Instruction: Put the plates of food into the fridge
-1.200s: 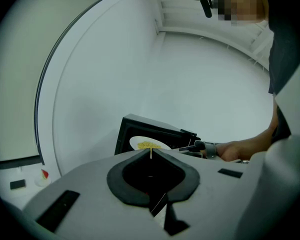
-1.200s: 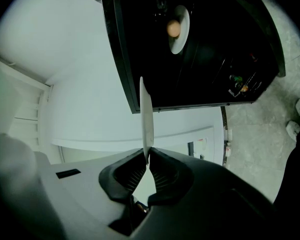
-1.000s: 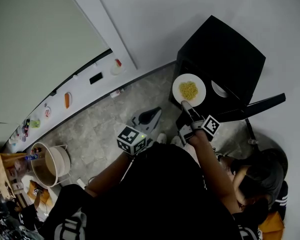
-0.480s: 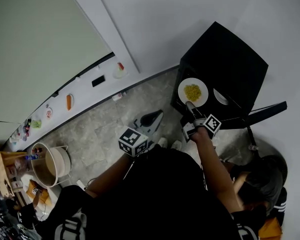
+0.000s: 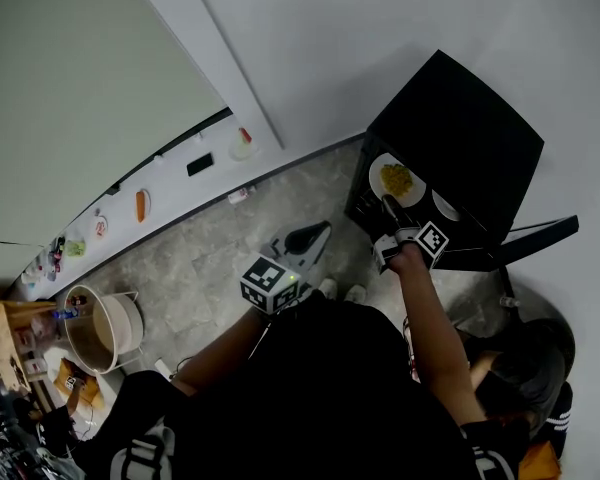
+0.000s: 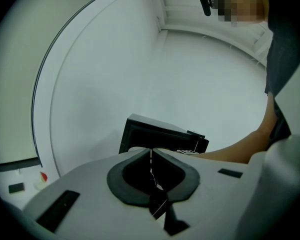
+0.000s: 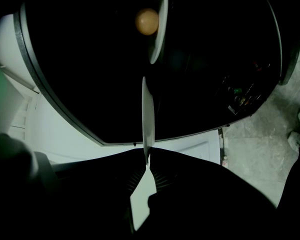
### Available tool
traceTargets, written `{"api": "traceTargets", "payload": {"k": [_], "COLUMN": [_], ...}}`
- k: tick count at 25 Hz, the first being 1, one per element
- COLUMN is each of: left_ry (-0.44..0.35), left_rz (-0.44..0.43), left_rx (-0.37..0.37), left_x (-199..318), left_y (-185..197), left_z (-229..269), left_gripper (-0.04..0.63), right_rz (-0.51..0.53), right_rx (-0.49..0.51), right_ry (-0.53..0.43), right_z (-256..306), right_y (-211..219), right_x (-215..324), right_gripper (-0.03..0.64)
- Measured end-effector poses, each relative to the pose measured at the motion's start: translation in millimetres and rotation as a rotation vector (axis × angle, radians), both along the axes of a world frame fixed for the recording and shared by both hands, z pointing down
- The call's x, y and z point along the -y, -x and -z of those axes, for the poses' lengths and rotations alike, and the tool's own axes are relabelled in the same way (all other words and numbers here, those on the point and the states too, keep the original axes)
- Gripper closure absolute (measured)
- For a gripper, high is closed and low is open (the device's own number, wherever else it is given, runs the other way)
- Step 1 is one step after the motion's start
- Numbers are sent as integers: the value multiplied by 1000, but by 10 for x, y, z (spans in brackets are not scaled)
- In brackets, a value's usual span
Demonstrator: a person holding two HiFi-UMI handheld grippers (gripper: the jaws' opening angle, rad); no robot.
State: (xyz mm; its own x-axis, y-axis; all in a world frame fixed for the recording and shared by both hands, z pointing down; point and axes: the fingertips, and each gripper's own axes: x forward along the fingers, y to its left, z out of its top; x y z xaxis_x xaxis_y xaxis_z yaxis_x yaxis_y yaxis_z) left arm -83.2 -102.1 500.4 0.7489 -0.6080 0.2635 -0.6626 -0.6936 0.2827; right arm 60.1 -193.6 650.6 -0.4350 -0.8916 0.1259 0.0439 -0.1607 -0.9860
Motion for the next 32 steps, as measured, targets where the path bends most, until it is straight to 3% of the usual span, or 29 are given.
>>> {"api": "traceTargets", "payload": {"k": [12, 32], "left_ry": [14, 26], "left_rz": [9, 6], "left_rx": [16, 15], "left_x": [126, 256], "left_y": [40, -62], "left_z": [-62, -49], "left_gripper": [571, 571], "right_rz": [-25, -116], "right_rx": [-55, 9], "right_ry": [31, 58], "right_z": [-249, -242], "right_y": [-237, -449], "right_x": [275, 629], "right_gripper": [580, 581]}}
